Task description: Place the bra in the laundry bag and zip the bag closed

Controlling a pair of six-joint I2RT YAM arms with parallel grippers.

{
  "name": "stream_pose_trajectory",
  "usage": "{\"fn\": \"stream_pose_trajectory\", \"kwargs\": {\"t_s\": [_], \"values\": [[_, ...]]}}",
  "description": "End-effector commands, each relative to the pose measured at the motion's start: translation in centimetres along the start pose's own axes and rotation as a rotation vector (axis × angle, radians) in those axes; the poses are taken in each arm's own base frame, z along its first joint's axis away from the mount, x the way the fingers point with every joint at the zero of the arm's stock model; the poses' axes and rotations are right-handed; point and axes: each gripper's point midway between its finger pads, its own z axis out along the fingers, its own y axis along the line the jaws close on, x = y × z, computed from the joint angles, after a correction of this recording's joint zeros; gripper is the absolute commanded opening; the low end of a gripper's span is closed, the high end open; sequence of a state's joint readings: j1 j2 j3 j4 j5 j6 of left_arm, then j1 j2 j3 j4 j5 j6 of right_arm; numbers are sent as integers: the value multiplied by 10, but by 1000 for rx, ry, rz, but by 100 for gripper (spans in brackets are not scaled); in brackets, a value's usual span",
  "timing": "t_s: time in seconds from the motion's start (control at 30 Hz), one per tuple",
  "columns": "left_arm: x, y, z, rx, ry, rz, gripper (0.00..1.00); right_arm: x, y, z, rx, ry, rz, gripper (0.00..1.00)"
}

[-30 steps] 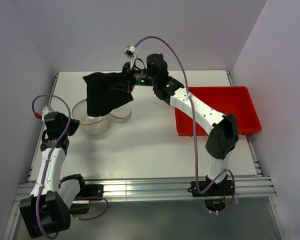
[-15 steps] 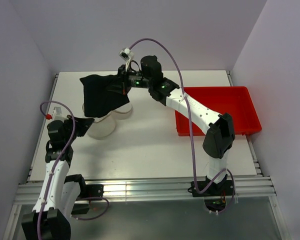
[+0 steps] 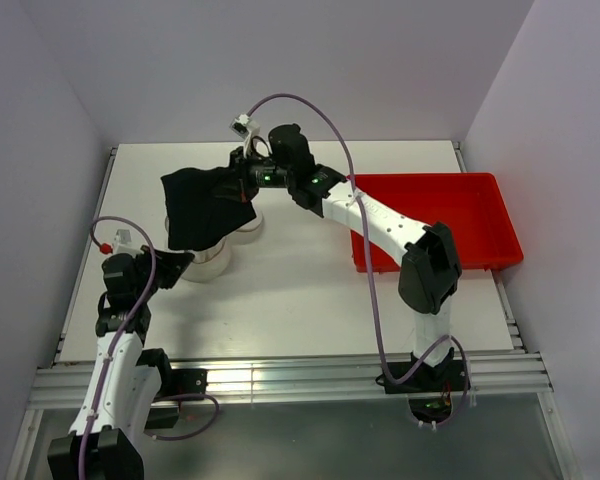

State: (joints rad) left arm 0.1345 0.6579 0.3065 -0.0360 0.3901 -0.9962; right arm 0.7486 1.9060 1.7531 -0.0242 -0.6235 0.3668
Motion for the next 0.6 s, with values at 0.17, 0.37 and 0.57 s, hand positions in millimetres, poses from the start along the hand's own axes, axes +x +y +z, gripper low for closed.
{"fn": "stream_pose_trajectory", "kwargs": {"t_s": [0.17, 0.37, 0.57], "values": [[-23, 16, -7, -153, -100, 109, 0, -7, -30, 10, 129, -8, -82, 0], [-52, 13, -20, -255, -204, 191, 0, 9, -36, 19, 144, 42, -101, 0], [-53, -22, -20, -128, -212, 220, 0, 32, -23, 46, 150, 127, -149, 0]]}}
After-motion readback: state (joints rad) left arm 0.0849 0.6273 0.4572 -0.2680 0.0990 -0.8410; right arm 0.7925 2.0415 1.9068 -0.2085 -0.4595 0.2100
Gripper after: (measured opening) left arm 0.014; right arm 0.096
